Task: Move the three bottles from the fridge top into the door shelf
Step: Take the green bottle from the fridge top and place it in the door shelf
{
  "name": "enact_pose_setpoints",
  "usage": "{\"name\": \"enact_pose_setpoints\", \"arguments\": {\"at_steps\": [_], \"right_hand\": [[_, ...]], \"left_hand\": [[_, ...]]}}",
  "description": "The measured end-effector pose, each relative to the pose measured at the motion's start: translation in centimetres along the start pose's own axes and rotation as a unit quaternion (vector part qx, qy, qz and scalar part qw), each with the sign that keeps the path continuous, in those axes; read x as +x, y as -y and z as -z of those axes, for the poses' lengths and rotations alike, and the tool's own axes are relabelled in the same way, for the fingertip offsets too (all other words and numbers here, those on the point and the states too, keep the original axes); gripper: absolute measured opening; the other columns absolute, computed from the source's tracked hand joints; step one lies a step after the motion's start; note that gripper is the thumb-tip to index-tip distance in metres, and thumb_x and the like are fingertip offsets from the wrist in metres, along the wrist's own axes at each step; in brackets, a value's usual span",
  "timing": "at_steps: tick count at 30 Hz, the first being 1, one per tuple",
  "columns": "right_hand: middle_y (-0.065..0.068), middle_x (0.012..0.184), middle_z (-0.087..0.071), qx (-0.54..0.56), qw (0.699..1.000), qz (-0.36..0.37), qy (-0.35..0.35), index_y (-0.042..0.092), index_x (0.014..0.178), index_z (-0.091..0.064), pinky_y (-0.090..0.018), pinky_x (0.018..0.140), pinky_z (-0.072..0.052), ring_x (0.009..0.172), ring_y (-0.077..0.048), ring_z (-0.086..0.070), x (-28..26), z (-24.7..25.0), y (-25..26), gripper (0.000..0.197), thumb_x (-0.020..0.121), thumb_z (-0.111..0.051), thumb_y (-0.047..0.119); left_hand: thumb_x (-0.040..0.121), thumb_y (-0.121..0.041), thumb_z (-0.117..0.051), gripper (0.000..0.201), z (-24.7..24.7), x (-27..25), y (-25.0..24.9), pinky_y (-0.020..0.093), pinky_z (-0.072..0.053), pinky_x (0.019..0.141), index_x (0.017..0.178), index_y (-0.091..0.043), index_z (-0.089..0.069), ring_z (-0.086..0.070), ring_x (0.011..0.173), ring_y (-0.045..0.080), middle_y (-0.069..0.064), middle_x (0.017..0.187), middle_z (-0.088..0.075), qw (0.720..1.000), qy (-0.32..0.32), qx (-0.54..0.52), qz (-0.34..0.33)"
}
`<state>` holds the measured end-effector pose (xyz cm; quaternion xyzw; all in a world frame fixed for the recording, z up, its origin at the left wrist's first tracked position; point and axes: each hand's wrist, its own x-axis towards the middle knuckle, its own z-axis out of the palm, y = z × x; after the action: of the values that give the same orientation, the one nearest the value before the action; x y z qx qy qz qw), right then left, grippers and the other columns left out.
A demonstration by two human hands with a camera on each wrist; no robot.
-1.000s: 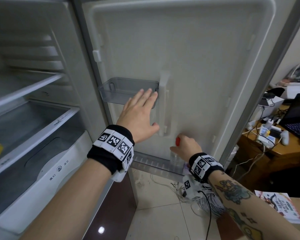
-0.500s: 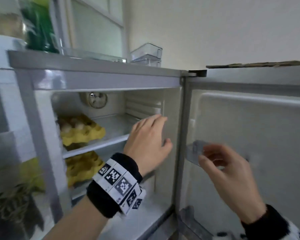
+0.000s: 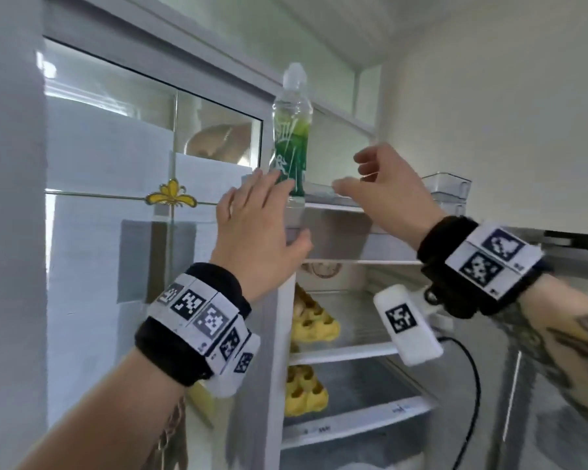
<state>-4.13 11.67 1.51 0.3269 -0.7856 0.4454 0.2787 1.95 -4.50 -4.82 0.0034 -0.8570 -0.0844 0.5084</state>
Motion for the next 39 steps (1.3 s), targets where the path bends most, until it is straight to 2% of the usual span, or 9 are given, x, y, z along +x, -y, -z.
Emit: {"name": "enact_pose_setpoints", "arguments": {"at_steps": [4, 8, 12, 18, 21, 24, 28, 31, 39], "right_hand": [[-0.002, 0.128, -0.049, 0.054, 0.995, -0.069, 0.045, 0.009, 0.143, -0.038, -0.04, 0.098, -0.049, 0.114, -0.021, -0.053, 5.8, -1.9, 1.6, 0.077, 0.081, -0.072, 0.04], [-0.004, 0.132, -0.051, 0.099, 0.984, -0.134, 0.067, 0.011, 0.142, -0.042, -0.036, 0.083, -0.051, 0.112, -0.023, -0.052, 9.5, -4.0, 3.0, 0.087, 0.068, -0.076, 0.041], [-0.003, 0.108, -0.055, 0.111, 0.982, -0.142, 0.05, 0.01, 0.128, -0.052, -0.039, 0.093, -0.053, 0.109, -0.023, -0.055, 11.7, -5.7, 3.7, 0.063, 0.076, -0.074, 0.038], [-0.014, 0.128, -0.063, 0.095, 0.986, -0.119, 0.062, 0.007, 0.129, -0.058, -0.044, 0.1, -0.053, 0.117, -0.031, -0.063, 14.1, -7.1, 5.3, 0.061, 0.079, -0.073, 0.038], [-0.012, 0.132, -0.065, 0.082, 0.985, -0.118, 0.091, 0.019, 0.098, -0.067, -0.046, 0.101, -0.053, 0.121, -0.03, -0.063, 15.7, -7.7, 5.2, 0.042, 0.065, -0.074, 0.043], [-0.012, 0.129, -0.067, 0.051, 0.985, -0.131, 0.101, 0.021, 0.086, -0.062, -0.046, 0.099, -0.054, 0.118, -0.03, -0.065, 17.9, -8.1, 3.8, 0.051, 0.045, -0.075, 0.048], [-0.008, 0.105, -0.063, -0.004, 0.992, -0.123, 0.027, 0.009, 0.109, -0.057, -0.032, 0.071, -0.056, 0.076, -0.023, -0.064, 14.2, -7.0, 6.0, 0.052, 0.076, -0.073, 0.046], [-0.009, 0.106, -0.07, 0.056, 0.991, -0.121, -0.03, 0.007, 0.083, -0.055, -0.034, 0.083, -0.06, 0.086, -0.022, -0.07, 13.6, -5.3, 5.3, 0.033, 0.078, -0.072, 0.035], [-0.002, 0.091, -0.065, 0.137, 0.984, -0.087, -0.072, 0.014, 0.093, -0.058, -0.037, 0.083, -0.059, 0.085, -0.019, -0.066, 6.6, 3.9, 3.4, 0.021, 0.081, -0.067, 0.029]], "left_hand": [[0.085, -0.047, -0.056, 0.062, 1.5, 1.7, 1.6, 0.044, -0.021, 0.113, 0.14, -0.023, -0.038, -0.034, 0.135, 0.018, -0.003, 0.146, -0.042, 0.994, -0.016, -0.099, 0.039], [0.083, -0.05, -0.055, 0.058, 2.5, 2.9, 2.3, 0.042, -0.036, 0.105, 0.133, -0.023, -0.045, -0.049, 0.122, 0.016, -0.003, 0.134, -0.054, 0.988, -0.001, -0.146, 0.045], [0.086, -0.034, -0.059, 0.024, 2.4, 2.7, 3.4, 0.035, -0.049, 0.085, 0.104, -0.019, -0.067, -0.06, 0.095, 0.015, -0.003, 0.101, -0.066, 0.994, 0.038, -0.099, -0.035], [0.082, -0.037, -0.066, 0.022, 2.2, 2.8, 4.1, 0.034, -0.047, 0.076, 0.091, -0.018, -0.073, -0.059, 0.085, 0.015, -0.001, 0.088, -0.067, 0.99, 0.023, -0.13, -0.051], [0.083, -0.033, -0.064, 0.019, 2.0, 2.7, 4.4, 0.036, -0.048, 0.079, 0.092, -0.019, -0.073, -0.06, 0.087, 0.015, -0.001, 0.088, -0.068, 0.988, 0.014, -0.144, -0.06], [0.083, -0.032, -0.063, 0.02, 1.7, 2.6, 4.5, 0.036, -0.048, 0.08, 0.093, -0.018, -0.073, -0.06, 0.088, 0.015, -0.002, 0.089, -0.068, 0.986, 0.006, -0.154, -0.057], [0.082, -0.031, -0.064, 0.019, 1.7, 2.7, 4.4, 0.031, -0.047, 0.08, 0.093, -0.019, -0.074, -0.06, 0.087, 0.012, -0.004, 0.09, -0.069, 0.985, 0.004, -0.165, -0.054], [0.082, -0.027, -0.065, 0.015, 2.1, 2.7, 4.1, 0.026, -0.046, 0.079, 0.092, -0.018, -0.072, -0.059, 0.086, 0.011, -0.006, 0.089, -0.066, 0.984, 0.013, -0.172, -0.043], [0.084, -0.02, -0.058, 0.029, 2.2, 1.7, -2.5, 0.009, -0.038, 0.073, 0.112, -0.018, -0.061, -0.054, 0.091, 0.005, -0.009, 0.098, -0.06, 0.973, -0.028, -0.22, -0.059]]}}
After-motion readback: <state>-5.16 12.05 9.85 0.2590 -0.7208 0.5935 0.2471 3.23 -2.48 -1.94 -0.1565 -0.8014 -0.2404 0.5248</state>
